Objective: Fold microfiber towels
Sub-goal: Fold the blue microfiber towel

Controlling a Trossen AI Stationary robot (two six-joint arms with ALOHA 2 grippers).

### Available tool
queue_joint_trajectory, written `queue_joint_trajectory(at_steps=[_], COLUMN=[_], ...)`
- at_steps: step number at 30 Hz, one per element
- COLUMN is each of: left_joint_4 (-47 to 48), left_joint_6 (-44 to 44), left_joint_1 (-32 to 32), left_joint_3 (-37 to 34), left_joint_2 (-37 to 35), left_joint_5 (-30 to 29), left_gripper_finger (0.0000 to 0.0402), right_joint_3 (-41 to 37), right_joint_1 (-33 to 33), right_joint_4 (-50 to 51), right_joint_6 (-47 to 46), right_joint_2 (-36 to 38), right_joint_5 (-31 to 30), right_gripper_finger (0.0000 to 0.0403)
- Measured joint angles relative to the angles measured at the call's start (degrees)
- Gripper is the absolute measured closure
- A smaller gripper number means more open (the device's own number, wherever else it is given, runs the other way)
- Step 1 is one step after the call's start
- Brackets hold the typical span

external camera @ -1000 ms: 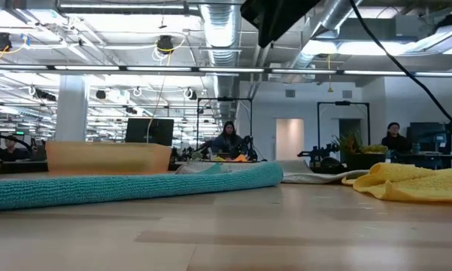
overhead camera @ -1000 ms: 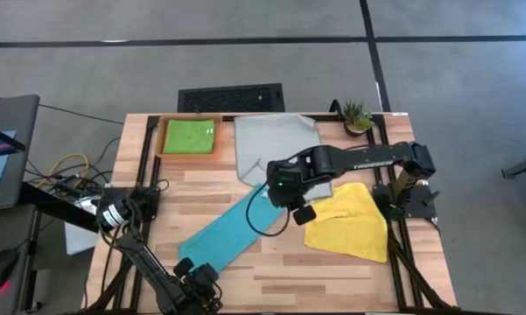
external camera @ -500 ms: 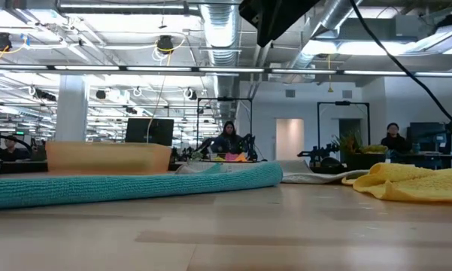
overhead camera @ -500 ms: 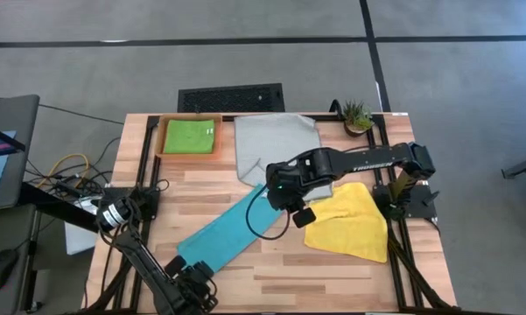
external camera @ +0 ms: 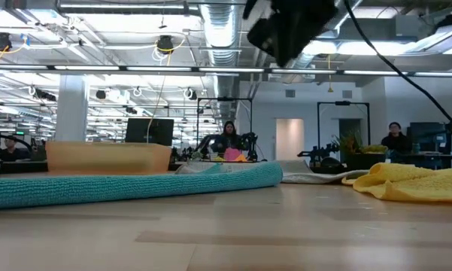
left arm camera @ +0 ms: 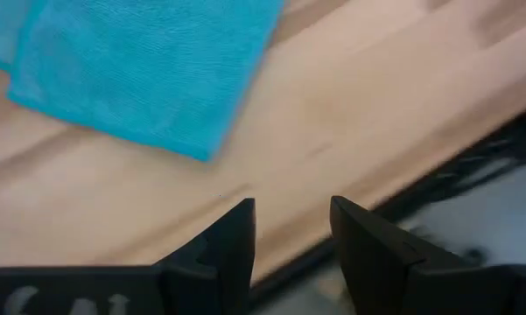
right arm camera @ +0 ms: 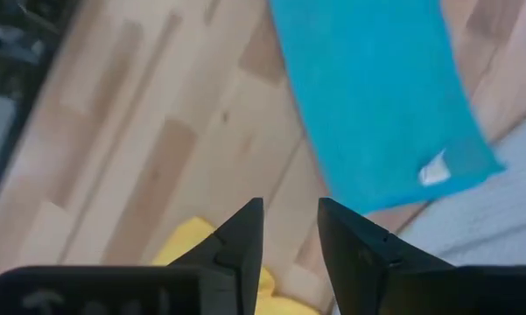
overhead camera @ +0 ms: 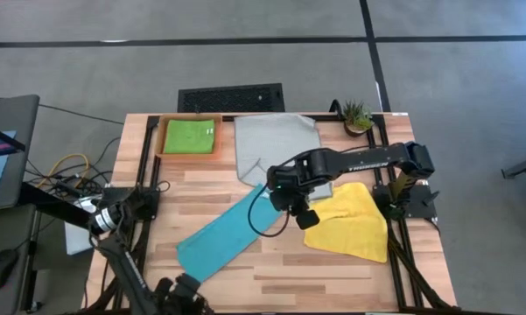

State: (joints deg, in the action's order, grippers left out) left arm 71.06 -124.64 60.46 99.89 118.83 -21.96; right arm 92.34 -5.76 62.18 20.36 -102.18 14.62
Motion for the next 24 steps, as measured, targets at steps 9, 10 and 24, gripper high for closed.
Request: queue_joint_trajectory(at_steps=[9,10,24], left_joint_4=[-1.1,-1.2,0.5], left_joint_6=[-0.6,-0.6,-0.6], left_joint_1=[1.1,1.1,1.1], left_joint_3=[0.2,0.2,0.2], left_joint_2=[0.0,0.0,0.0], left_joint_5=[3.1,3.2,2.5], left_gripper_finger=[0.026,0.026,0.026], right_joint_3=[-14.3,-15.4,-17.1], right_joint_1=[-1.4,-1.4,-2.4], right_joint_4=[-17.1,-17.9,-21.6], right_joint_6=[8.8,9.5,8.1], right_joint_2=[0.7,0.7,0.6], right_joint_5=[-1.4,-1.7,-5.8], right_gripper_finger=[0.0274,0.0274,0.0273])
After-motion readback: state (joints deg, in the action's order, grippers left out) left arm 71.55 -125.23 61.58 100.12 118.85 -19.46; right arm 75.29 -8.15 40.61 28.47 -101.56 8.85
